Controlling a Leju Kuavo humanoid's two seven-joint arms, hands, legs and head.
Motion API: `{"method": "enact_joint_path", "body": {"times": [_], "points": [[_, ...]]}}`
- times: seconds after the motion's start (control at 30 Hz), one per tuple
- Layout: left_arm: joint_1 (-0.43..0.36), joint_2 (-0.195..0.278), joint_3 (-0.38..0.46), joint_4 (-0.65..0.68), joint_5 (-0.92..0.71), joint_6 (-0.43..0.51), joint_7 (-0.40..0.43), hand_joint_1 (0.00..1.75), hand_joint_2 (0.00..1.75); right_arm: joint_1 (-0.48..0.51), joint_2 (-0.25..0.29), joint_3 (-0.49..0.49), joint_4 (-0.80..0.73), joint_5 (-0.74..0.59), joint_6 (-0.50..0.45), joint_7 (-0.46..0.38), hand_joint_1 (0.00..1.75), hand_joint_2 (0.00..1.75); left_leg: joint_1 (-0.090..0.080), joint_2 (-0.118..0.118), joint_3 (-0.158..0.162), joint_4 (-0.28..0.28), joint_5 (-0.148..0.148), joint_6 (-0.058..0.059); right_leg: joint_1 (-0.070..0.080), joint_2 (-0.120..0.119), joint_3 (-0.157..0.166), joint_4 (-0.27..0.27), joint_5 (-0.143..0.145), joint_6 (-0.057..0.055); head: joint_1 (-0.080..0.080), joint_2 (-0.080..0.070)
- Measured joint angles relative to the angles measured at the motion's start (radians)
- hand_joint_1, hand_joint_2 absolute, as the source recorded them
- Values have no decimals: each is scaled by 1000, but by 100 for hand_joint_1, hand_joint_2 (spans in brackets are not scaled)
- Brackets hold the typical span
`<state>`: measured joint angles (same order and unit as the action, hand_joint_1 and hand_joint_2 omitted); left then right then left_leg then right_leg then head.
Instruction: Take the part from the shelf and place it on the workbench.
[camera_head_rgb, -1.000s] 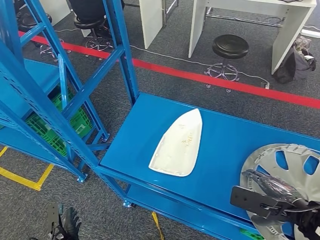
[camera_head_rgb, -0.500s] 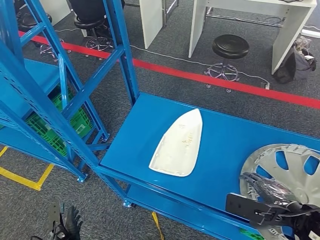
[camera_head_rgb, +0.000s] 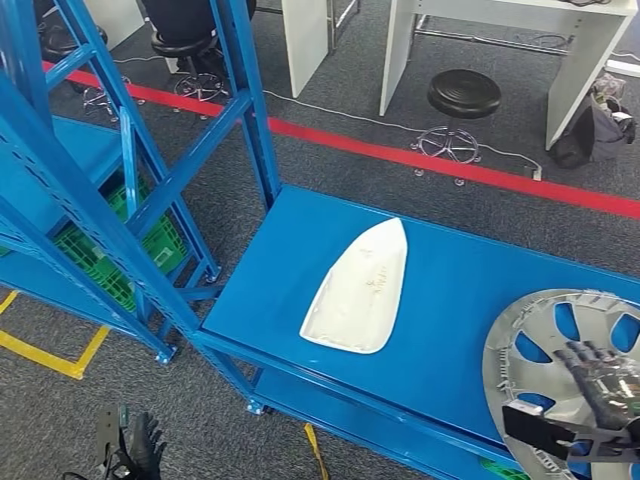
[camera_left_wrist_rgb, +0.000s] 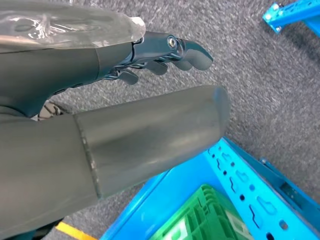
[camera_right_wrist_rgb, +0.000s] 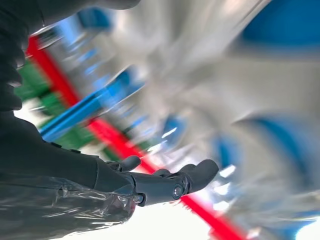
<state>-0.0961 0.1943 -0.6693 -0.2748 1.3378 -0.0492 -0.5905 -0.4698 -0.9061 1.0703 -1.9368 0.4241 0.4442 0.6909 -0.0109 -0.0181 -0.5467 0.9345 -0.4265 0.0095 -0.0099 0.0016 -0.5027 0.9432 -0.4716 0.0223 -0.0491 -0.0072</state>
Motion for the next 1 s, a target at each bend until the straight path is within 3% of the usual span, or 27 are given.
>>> {"method": "enact_joint_path", "body": {"times": [0.23,0.53,0.83,1.0], "points": [[6,0,0,1,2,0,-1,0,0,171,18,-331,-26,196,145,2,0,175,1,-8,1,0,1,0,0,-8,4,-2,-2,0,-1,0],[7,0,0,2,1,-3,-2,0,0,283,33,-668,-58,281,165,3,0,175,1,-6,2,0,0,0,0,-6,4,-3,-2,0,-1,0],[7,1,0,2,-7,-5,-2,0,0,296,33,-838,-111,305,118,2,0,175,1,-5,2,0,0,0,0,-5,4,-3,-2,1,-1,0],[7,1,0,2,-11,-5,-3,0,0,292,33,-894,-137,308,25,2,0,175,1,-5,2,0,0,0,0,-4,4,-3,-2,0,-1,0]]}}
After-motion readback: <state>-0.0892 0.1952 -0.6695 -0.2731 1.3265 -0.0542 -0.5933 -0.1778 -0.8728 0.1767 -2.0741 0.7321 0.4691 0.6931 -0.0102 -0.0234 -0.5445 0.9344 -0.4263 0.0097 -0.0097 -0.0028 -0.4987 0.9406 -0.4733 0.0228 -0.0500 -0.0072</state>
